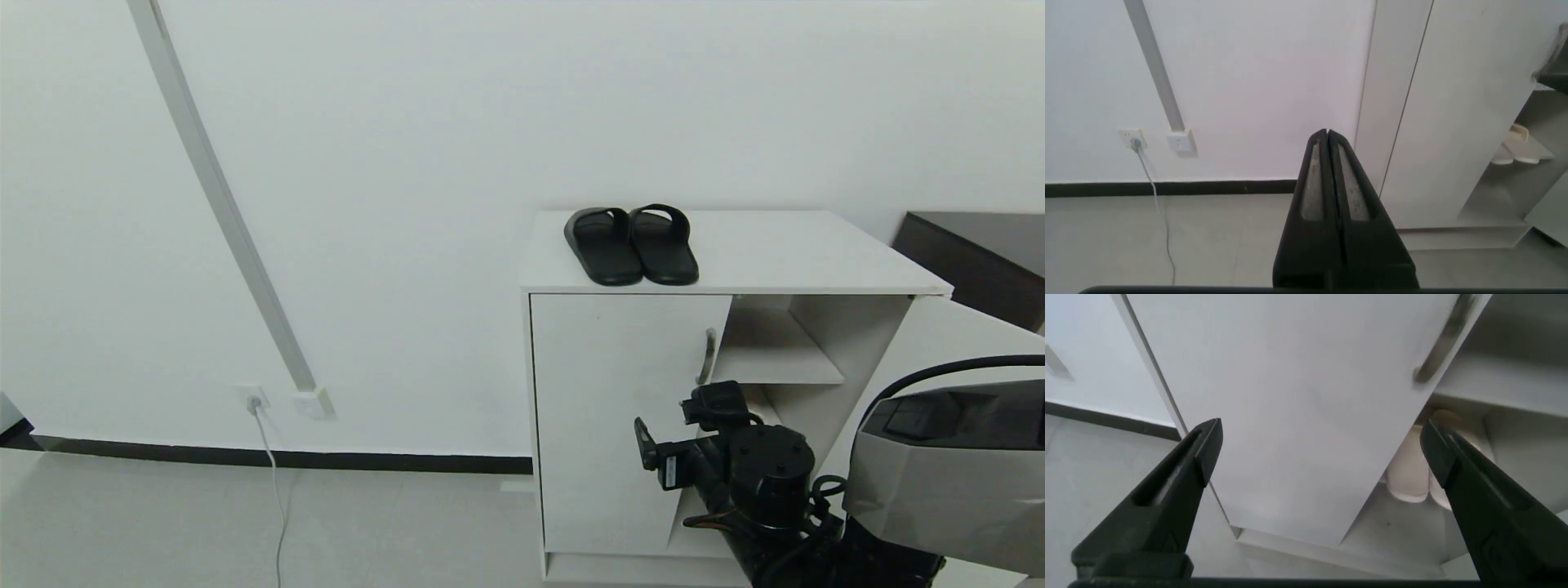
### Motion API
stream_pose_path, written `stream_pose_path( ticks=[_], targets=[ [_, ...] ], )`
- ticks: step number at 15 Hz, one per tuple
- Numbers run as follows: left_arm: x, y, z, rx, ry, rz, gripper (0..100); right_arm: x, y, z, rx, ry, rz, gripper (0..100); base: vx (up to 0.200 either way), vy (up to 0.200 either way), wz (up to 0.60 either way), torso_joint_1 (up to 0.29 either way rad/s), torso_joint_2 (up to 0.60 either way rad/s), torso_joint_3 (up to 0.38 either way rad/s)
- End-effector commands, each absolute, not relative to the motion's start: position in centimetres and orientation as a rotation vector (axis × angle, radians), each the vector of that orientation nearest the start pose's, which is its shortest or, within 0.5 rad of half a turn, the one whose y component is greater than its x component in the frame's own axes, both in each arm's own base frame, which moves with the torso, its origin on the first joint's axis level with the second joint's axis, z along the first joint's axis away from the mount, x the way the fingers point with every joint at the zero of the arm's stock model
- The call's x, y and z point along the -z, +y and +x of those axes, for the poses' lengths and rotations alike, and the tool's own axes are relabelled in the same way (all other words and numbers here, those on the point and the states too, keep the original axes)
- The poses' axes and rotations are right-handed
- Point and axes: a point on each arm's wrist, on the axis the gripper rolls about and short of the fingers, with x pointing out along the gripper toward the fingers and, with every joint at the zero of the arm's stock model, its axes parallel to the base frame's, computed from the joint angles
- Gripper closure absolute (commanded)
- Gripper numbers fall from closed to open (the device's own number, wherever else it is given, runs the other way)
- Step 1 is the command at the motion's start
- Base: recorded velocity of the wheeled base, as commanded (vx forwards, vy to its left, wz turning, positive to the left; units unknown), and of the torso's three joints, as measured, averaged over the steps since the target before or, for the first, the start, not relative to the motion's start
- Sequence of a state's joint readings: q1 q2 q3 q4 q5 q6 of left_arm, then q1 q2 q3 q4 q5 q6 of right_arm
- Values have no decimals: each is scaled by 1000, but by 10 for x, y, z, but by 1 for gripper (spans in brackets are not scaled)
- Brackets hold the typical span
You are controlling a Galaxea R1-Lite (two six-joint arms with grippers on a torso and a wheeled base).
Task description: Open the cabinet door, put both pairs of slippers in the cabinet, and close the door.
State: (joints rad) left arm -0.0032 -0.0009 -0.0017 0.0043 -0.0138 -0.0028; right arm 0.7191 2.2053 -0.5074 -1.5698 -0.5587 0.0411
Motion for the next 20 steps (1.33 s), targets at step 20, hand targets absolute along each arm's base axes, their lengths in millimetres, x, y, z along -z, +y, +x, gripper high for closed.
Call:
stream_pose_path(
  ticks=[20],
  targets=[
    [-75,0,-23,17,3,-3,100,-47,207,256,-154,103,-34,0,0,0,0,215,-493,-281]
  ],
)
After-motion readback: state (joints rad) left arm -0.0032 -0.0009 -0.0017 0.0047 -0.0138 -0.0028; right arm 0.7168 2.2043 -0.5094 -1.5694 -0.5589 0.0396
